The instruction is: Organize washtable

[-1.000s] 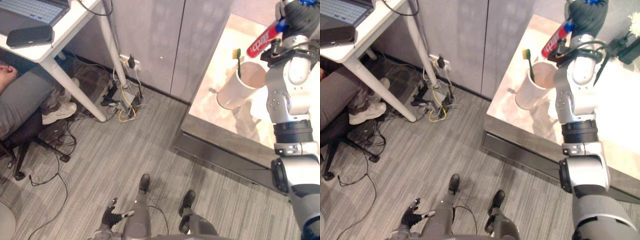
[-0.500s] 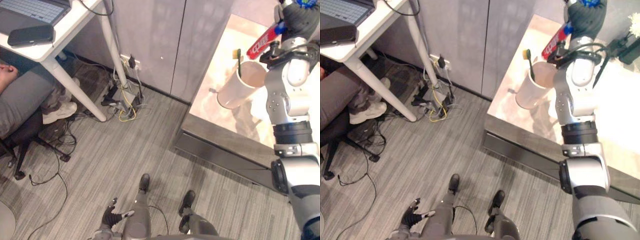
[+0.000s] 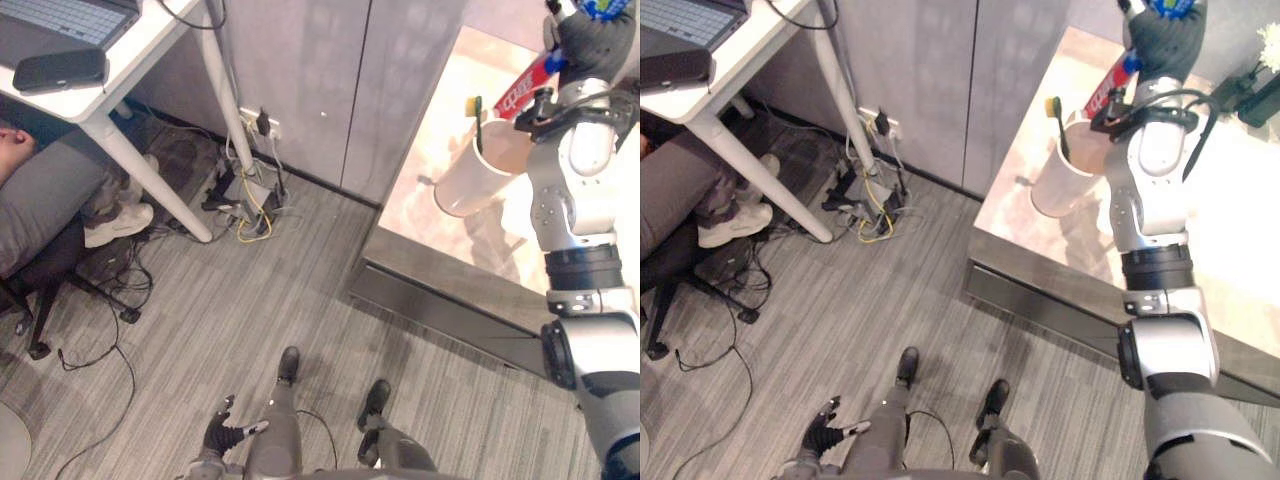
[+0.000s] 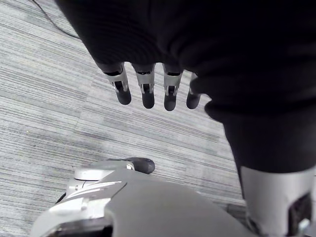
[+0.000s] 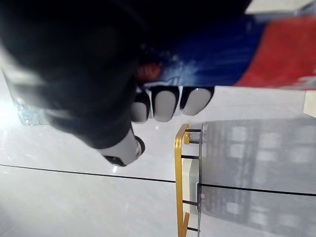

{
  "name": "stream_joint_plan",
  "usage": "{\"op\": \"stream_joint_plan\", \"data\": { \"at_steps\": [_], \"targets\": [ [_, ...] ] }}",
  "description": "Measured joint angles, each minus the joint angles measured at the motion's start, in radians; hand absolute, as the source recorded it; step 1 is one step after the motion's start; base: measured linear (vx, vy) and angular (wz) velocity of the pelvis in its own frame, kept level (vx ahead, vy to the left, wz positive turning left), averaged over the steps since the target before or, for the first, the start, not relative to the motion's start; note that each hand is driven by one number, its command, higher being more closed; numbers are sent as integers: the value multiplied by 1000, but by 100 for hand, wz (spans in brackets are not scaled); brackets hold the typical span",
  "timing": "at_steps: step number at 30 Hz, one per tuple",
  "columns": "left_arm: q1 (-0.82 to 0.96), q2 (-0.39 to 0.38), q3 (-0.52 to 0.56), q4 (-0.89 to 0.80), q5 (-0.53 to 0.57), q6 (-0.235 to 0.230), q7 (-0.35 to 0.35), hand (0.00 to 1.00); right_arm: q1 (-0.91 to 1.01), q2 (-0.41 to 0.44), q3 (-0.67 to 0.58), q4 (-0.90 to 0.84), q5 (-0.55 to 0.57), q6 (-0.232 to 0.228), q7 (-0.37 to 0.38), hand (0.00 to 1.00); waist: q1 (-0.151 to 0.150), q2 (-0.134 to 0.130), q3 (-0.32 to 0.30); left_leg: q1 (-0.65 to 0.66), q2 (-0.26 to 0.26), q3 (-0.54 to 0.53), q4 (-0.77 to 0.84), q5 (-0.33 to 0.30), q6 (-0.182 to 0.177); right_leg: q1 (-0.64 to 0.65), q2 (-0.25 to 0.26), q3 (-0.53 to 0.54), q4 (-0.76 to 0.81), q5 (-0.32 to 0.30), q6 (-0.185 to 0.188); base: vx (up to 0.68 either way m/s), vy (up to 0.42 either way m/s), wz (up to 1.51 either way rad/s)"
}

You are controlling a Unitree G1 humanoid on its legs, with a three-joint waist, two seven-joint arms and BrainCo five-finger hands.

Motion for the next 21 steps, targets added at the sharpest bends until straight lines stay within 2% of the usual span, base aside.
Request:
{"op": "stream_joint_plan", "data": {
  "at_steps": [8,21],
  "targets": [
    [0,0,1,-1,1,0,0,0,0,3,0,-5,0,0,-1,100,0,-1,0,0,0,0,0,0,0,0,0,0,0,0,0,0,0,0],
    [0,-1,4,-3,8,0,0,0,-1,3,0,-134,1,-6,0,100,0,-2,0,3,2,3,0,0,0,1,0,1,3,0,0,0,0,0]
  ]
}}
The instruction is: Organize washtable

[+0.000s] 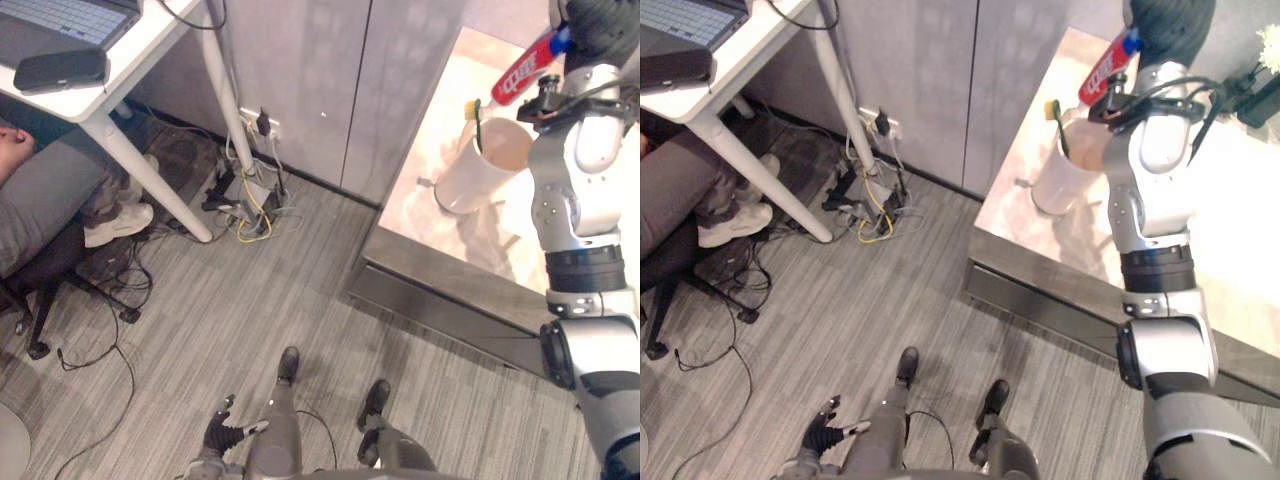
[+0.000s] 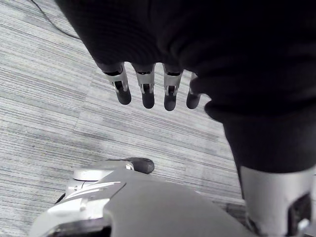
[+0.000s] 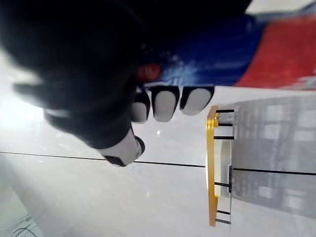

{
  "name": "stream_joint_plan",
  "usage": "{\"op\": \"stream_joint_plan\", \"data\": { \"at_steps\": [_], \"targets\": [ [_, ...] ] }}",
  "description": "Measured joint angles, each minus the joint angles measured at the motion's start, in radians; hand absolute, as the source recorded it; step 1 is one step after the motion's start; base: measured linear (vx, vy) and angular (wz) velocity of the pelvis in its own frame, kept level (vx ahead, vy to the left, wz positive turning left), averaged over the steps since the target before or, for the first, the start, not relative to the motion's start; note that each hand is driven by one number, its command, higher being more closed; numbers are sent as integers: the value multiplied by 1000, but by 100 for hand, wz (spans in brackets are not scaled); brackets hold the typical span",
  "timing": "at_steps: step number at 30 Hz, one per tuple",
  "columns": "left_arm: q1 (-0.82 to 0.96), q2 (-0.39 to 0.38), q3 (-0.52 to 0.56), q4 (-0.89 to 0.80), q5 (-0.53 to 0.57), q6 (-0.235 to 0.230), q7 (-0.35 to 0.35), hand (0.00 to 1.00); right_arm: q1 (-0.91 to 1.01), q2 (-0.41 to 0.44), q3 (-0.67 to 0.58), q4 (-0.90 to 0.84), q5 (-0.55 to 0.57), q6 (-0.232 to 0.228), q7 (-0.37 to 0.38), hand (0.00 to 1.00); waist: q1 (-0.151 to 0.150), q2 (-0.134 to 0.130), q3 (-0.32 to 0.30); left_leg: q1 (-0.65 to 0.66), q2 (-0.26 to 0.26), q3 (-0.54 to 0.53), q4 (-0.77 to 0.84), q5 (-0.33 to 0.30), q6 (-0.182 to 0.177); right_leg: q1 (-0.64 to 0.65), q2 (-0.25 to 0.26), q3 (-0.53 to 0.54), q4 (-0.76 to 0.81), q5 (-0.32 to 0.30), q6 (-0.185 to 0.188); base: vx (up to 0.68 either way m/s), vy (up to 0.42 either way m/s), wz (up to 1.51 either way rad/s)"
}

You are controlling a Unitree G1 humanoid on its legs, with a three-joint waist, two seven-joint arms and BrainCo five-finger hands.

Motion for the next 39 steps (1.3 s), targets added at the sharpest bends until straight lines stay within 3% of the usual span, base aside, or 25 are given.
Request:
{"op": "stream_joint_plan", "data": {
  "at_steps": [17,39],
  "targets": [
    [0,0,1,3,1,0,0,0,-11,2,10,-20,3,-3,4,100,-1,-1,-1,3,-1,-4,0,4,5,5,0,-4,0,0,0,0,0,0],
    [-1,5,4,5,2,-1,0,0,98,72,48,-18,-1,-2,7,100,-3,-13,-1,-3,-2,-18,0,5,5,7,0,-14,0,0,0,0,0,0]
  ]
}}
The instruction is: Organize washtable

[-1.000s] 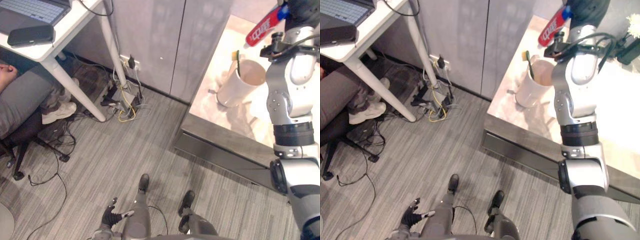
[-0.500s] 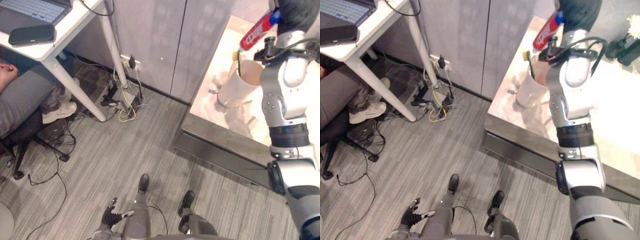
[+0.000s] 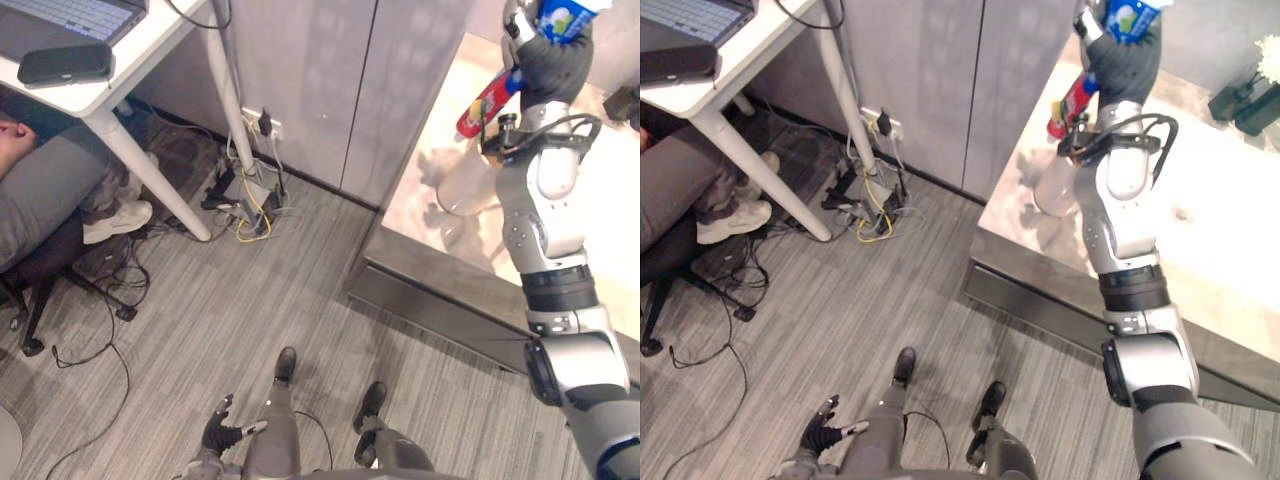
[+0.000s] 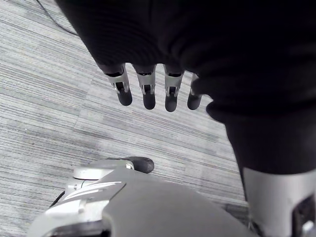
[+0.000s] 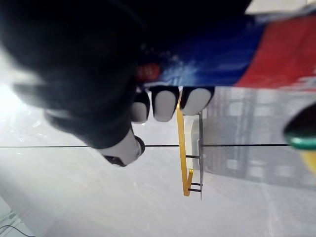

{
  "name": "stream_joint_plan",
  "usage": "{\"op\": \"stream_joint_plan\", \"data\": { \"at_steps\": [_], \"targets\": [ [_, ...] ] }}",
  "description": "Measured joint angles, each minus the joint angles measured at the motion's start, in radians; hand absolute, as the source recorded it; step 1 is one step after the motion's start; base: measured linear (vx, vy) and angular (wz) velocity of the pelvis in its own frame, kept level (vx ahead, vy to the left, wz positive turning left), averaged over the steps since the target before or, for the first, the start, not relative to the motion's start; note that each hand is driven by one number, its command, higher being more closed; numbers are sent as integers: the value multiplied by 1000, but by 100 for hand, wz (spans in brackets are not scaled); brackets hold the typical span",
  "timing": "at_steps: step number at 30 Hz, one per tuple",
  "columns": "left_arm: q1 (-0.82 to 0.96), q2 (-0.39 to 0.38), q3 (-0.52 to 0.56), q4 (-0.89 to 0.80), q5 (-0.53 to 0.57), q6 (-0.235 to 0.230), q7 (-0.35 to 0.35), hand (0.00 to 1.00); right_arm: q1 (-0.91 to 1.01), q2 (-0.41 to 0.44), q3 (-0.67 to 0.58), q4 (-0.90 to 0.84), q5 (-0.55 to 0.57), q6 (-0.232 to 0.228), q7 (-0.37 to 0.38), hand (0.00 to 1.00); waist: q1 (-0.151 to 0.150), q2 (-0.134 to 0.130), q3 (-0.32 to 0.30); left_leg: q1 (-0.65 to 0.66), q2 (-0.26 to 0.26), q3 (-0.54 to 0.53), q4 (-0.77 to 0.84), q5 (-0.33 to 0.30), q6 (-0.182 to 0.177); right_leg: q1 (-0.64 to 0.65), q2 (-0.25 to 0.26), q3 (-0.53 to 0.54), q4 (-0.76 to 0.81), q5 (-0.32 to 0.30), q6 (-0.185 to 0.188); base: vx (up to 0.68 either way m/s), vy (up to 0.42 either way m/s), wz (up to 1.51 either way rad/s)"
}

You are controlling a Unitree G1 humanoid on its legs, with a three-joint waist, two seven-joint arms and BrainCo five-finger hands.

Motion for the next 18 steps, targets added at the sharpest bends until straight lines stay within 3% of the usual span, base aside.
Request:
{"op": "stream_joint_plan", "data": {
  "at_steps": [18],
  "targets": [
    [0,4,1,-4,0,-1,0,0,28,11,0,0,-1,0,-1,100,-6,-6,2,-4,0,-5,0,0,1,-1,-1,-5,0,0,0,0,0,0]
  ]
}}
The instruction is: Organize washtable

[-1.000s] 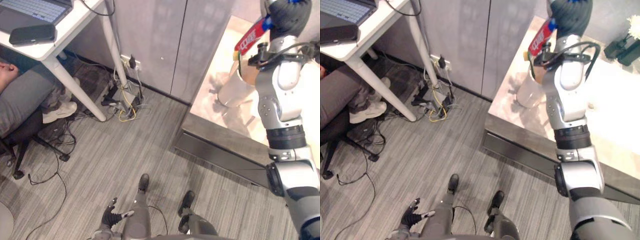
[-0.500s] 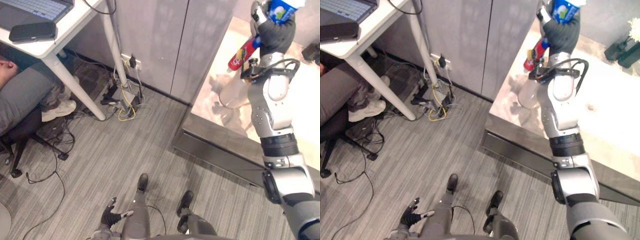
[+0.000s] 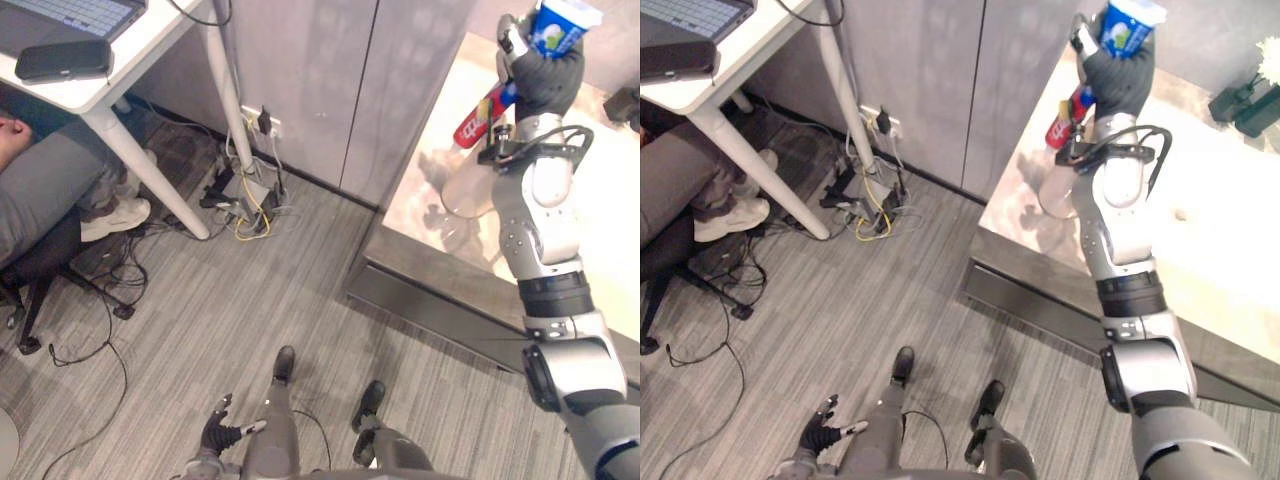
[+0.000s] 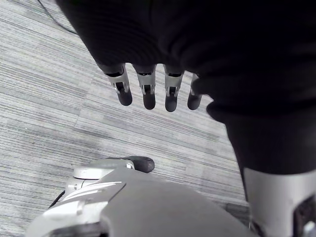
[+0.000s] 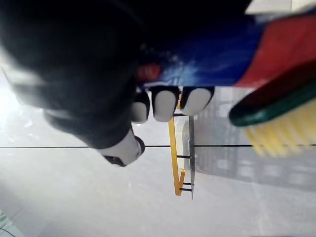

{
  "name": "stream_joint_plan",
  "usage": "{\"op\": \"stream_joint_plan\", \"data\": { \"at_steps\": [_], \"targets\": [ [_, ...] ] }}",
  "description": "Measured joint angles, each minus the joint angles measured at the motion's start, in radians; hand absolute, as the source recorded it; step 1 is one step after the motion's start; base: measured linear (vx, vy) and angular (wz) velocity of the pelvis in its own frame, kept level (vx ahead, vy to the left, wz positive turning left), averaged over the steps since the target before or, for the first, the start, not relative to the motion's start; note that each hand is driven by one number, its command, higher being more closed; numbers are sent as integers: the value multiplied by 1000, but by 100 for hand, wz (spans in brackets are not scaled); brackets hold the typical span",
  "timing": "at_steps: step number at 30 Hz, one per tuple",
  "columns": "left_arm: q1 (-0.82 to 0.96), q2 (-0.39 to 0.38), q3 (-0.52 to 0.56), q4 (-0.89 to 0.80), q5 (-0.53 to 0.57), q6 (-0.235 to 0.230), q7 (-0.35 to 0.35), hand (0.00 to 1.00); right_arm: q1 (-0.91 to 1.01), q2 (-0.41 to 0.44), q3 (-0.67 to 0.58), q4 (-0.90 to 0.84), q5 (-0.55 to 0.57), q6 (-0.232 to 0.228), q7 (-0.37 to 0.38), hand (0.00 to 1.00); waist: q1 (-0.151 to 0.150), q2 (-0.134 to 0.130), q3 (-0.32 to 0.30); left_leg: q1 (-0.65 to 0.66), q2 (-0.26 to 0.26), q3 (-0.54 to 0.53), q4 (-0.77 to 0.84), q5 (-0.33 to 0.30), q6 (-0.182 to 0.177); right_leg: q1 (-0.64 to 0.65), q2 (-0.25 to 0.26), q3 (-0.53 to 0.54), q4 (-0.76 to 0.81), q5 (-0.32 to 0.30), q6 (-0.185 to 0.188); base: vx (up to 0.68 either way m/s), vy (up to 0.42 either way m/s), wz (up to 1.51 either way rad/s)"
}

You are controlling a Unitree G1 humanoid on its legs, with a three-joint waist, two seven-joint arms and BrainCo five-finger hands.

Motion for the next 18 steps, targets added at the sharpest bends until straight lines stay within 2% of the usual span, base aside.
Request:
{"op": "stream_joint_plan", "data": {
  "at_steps": [18],
  "targets": [
    [0,0,1,-1,0,0,0,0,4,3,-3,-1,0,0,-1,100,0,-2,1,-3,-1,7,0,-3,4,-8,0,7,4,0,0,0,0,0]
  ]
}}
